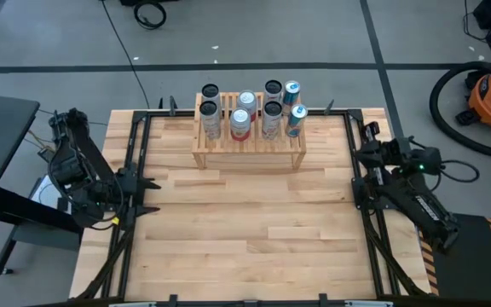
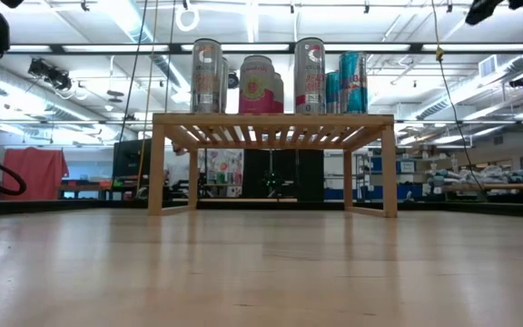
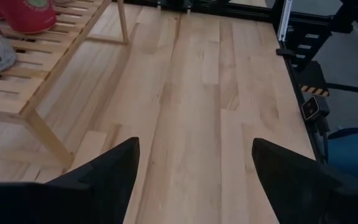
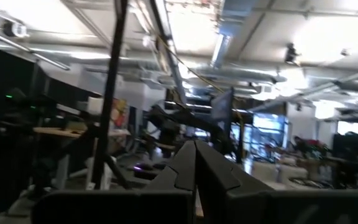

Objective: Place canned beverage on shelf
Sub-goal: Return to Home Position

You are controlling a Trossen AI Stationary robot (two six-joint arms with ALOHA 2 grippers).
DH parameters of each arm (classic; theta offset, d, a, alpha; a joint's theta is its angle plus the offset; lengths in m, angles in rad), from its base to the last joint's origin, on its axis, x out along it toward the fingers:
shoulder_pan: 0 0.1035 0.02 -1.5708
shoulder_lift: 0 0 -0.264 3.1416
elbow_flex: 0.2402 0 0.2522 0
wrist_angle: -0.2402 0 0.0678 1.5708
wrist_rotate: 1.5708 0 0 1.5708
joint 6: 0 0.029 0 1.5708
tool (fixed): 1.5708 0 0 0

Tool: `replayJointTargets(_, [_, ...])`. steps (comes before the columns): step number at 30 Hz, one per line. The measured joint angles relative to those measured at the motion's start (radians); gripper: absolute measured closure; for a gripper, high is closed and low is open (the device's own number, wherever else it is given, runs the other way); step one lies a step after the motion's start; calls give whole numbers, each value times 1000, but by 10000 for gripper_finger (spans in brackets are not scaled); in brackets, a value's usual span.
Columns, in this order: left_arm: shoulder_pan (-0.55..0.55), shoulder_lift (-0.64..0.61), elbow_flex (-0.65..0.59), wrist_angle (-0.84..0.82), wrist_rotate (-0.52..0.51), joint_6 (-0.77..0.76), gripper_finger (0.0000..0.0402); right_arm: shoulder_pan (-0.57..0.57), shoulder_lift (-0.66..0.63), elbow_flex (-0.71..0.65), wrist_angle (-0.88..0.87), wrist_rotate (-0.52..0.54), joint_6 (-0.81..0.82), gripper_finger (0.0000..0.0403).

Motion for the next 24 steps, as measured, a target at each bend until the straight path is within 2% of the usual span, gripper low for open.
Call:
replayJointTargets(7, [0, 0, 0, 0, 5, 0, 88, 0, 1, 0, -199, 79, -89, 378])
replayJointTargets(10, [0, 0, 0, 0, 6, 0, 88, 0, 8, 0, -345, 162, -113, 380])
replayJointTargets(14, [0, 0, 0, 0, 6, 0, 88, 0, 8, -1, -487, 272, -264, 386])
replayJointTargets(24, [0, 0, 1, -1, 6, 42, 88, 0, 8, -1, -690, 697, -422, 392])
